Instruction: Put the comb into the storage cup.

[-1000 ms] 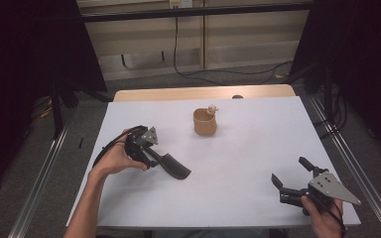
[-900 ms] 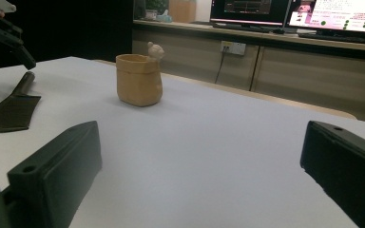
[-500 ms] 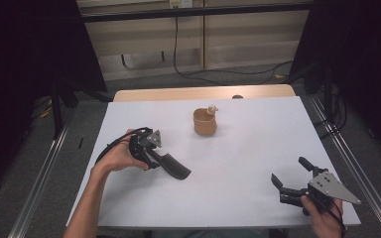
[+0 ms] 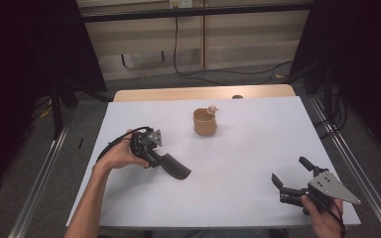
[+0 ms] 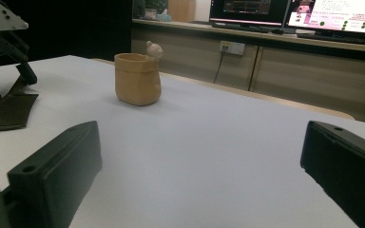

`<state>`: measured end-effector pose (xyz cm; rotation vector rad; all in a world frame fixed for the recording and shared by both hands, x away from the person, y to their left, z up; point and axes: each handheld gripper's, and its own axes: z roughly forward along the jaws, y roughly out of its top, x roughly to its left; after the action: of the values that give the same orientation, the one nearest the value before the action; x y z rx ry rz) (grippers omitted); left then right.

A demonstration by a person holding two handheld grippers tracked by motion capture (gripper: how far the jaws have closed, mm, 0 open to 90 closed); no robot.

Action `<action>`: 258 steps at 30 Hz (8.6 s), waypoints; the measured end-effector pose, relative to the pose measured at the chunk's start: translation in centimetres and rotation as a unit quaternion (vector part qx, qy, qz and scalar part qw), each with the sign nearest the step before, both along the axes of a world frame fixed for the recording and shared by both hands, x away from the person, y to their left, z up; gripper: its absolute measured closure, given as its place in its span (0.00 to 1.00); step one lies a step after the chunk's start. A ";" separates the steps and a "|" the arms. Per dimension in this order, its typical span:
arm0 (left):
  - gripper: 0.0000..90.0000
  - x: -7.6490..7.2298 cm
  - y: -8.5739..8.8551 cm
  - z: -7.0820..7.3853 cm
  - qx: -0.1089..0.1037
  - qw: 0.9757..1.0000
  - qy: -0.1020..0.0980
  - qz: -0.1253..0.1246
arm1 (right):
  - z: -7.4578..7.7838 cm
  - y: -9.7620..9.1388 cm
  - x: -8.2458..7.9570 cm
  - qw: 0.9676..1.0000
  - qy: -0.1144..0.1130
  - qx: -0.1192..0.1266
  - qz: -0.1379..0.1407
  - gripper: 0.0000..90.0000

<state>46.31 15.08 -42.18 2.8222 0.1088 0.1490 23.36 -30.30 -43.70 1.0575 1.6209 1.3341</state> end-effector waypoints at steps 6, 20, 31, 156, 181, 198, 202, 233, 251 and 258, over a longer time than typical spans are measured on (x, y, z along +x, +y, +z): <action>0.39 0.1 -0.3 0.1 0.006 1.000 0.007 -0.008 | 0.0 0.1 0.0 1.000 -0.002 -0.001 0.003 0.00; 0.64 0.3 -0.6 0.1 0.015 0.998 0.054 -0.017 | 0.0 0.3 0.0 1.000 0.001 -0.006 0.004 0.00; 0.68 0.3 -0.7 0.1 0.017 0.998 0.063 0.000 | -0.1 0.3 0.0 1.000 0.004 -0.006 0.009 0.00; 0.81 -1.2 0.0 5.3 -0.411 0.899 -0.062 0.137 | 0.0 0.1 -0.2 1.000 0.000 -0.004 0.007 0.00; 0.81 -0.7 -3.7 6.0 -0.457 0.869 -0.103 0.159 | 0.1 0.0 -0.3 1.000 -0.002 -0.001 0.005 0.00; 0.81 0.2 -6.1 6.5 -0.482 0.851 -0.115 0.175 | 0.1 0.0 -0.3 1.000 -0.004 -0.001 0.004 0.00; 0.81 0.5 -6.6 6.4 -0.488 0.846 -0.119 0.178 | 0.1 0.0 -0.3 1.000 -0.004 -0.001 0.004 0.00; 0.81 3.0 -11.0 6.2 -0.519 0.820 -0.140 0.196 | 0.1 -0.1 -0.5 1.000 -0.004 0.000 0.006 0.00; 0.81 5.0 -12.4 5.4 -0.512 0.818 -0.160 0.208 | 0.2 -0.1 -0.6 1.000 -0.004 0.004 0.010 0.00; 0.81 5.9 -12.8 3.8 -0.501 0.819 -0.153 0.233 | 0.2 -0.2 -0.6 1.000 -0.005 0.005 0.011 0.00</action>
<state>52.24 2.26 -38.41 1.6419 0.6049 0.4852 22.78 -30.46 -43.53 1.0403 1.6255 1.3614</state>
